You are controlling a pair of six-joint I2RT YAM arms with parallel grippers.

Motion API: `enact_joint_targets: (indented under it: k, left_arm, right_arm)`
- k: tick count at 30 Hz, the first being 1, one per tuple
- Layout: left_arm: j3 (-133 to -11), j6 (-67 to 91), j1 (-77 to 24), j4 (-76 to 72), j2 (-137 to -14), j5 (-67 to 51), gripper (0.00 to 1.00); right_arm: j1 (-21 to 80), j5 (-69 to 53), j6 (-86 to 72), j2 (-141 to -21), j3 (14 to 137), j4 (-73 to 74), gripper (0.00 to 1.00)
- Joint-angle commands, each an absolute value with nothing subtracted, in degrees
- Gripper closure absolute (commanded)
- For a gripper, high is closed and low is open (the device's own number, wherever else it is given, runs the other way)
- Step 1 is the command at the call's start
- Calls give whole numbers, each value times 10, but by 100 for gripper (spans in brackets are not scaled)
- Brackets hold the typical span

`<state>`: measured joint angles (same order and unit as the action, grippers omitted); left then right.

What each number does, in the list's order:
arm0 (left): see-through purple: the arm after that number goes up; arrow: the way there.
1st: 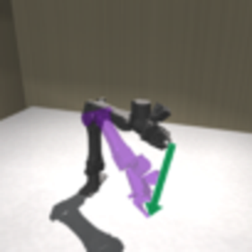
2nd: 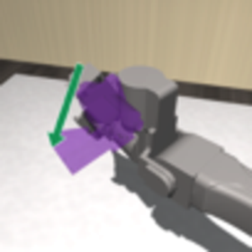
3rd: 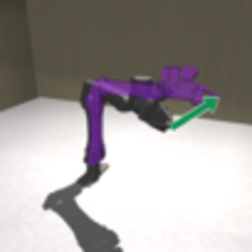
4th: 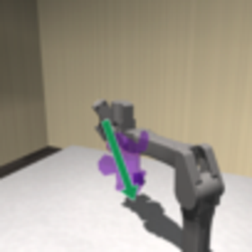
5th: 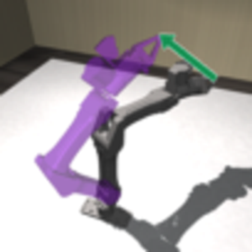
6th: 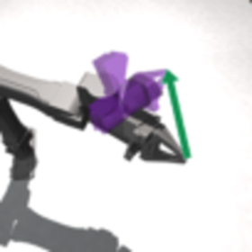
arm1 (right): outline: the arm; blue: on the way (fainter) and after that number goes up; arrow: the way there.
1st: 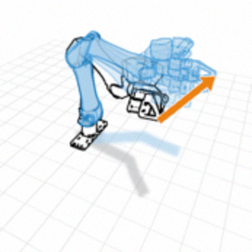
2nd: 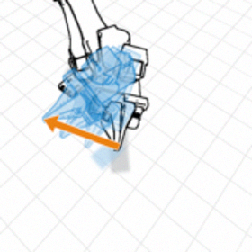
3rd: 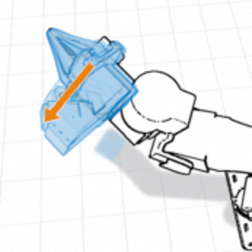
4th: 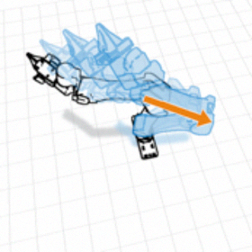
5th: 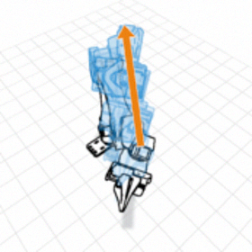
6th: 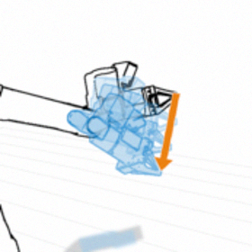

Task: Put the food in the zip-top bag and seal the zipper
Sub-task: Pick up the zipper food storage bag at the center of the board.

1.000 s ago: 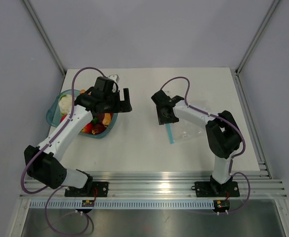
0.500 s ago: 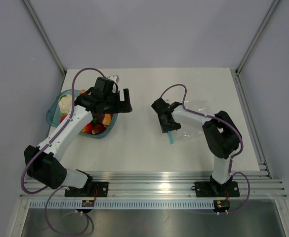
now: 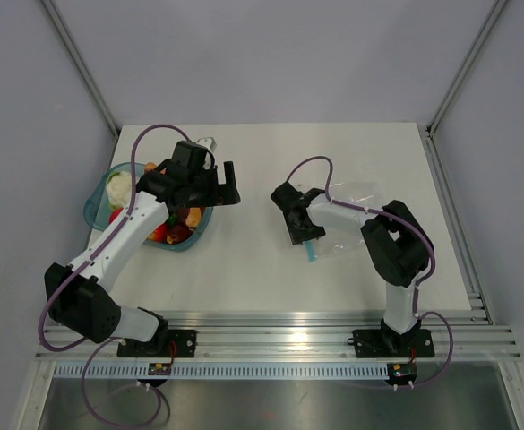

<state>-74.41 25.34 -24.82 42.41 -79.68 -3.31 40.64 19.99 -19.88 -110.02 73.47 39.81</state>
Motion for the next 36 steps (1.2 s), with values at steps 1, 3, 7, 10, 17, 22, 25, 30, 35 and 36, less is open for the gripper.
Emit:
enact_joint_targets:
  k: [1,3,7,10,17,22,25,30,35,36]
  left_arm:
    - [-743,258,-246,397,-794,-47,1]
    - [-743,257,-246,397,-796,-48,1]
    - [-743,257,-246,396,-798,-48,1]
    - [-742,258,-246,396,-799,-49,1]
    - [-745,260,-246,393,-801,-61,1]
    - [-744,263,-246,389,-801,-72,1]
    - [-746,265,-246,385,-802,-83,1]
    - [-739,278,-246,366,-807,-135,1]
    - [-721,323,-246,310,-825,-220,2]
    - [-718,331,-246,294,-829,-242,2]
  right_arm:
    - [413,221,-210,-1127,727,381,47]
    - [413,224,-217,-1130,724,379,66]
    - [413,229,-226,-1125,717,375,100]
    - [413,231,-227,-1114,717,378,100]
    - [413,224,-221,-1055,746,396,100]
    - [413,197,-227,-1015,762,407,100]
    - [413,171,-237,-991,776,410,100]
    - [413,121,-250,-946,794,394,100]
    - [413,91,-265,-919,814,383,100]
    - [412,80,-267,-912,816,377,100]
